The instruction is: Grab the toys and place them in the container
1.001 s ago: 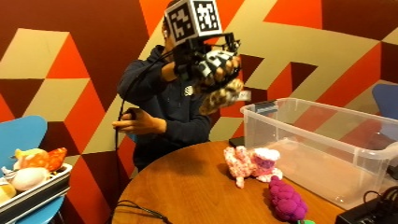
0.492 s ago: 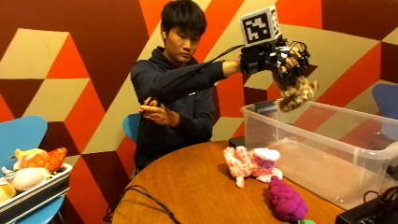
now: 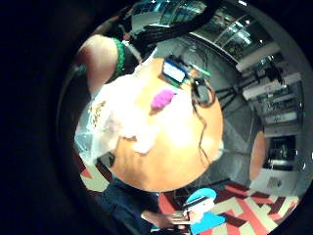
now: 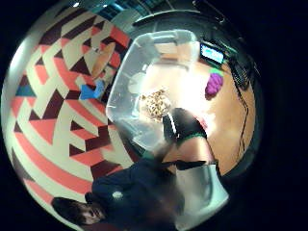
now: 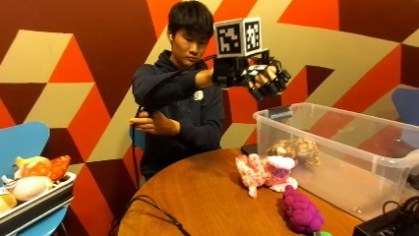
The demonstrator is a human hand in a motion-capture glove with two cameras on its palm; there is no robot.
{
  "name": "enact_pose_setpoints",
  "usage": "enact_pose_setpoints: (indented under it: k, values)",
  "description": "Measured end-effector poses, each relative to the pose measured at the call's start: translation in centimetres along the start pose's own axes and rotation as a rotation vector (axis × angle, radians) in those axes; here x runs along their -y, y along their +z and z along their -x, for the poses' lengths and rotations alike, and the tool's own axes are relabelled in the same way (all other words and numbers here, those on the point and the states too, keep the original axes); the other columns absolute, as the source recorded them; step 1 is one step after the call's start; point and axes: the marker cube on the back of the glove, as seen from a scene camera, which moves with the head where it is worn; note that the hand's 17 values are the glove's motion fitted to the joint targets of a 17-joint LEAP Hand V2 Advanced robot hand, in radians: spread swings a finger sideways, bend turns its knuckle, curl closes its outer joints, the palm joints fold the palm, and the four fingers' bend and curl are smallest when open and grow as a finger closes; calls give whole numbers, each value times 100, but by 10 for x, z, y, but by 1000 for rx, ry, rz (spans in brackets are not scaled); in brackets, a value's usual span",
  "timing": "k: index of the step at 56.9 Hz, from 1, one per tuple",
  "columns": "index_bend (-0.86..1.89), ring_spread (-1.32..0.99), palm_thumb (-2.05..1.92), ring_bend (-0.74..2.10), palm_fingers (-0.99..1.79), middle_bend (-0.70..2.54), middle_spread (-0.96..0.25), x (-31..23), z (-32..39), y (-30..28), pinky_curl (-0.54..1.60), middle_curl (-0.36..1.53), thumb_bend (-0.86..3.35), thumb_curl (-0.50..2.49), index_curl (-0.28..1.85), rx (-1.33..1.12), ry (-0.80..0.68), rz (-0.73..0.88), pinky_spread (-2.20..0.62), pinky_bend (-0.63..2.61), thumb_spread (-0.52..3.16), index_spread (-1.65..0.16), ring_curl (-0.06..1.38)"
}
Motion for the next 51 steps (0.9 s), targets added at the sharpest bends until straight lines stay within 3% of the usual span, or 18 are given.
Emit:
enact_pose_setpoints:
  k: [11, 26, 31, 34, 40, 51]
  values:
    - [9, -11, 29, 82, -5, 42, -7, -13, -43, 86, 36, 68, -1, 45, 46, -49, 91, 168, -2, 113, 134, -22, 40]
    - [9, -7, 22, 94, -1, 37, -2, -23, -28, 202, 36, 61, -2, 39, 35, 21, 137, 311, -2, 116, 130, -13, 42]
    - [6, -11, 25, 116, 22, 40, -2, -19, -27, 225, 35, 60, -1, 38, 30, -73, 123, 240, -8, 118, 128, -11, 44]
    - [-2, -18, 33, 133, 57, 56, -5, -16, -28, 232, 34, 63, 3, 39, 24, -124, 104, 160, -18, 121, 131, -11, 46]
    - [7, -23, 58, 137, 86, 71, -12, -9, -33, 233, 36, 67, 17, 46, 20, -116, 74, 60, -32, 123, 135, -12, 47]
    - [48, -26, 80, 125, 119, 85, -18, -8, -49, 194, 40, 73, 21, 66, 34, -71, 53, 18, -38, 114, 90, -19, 47]
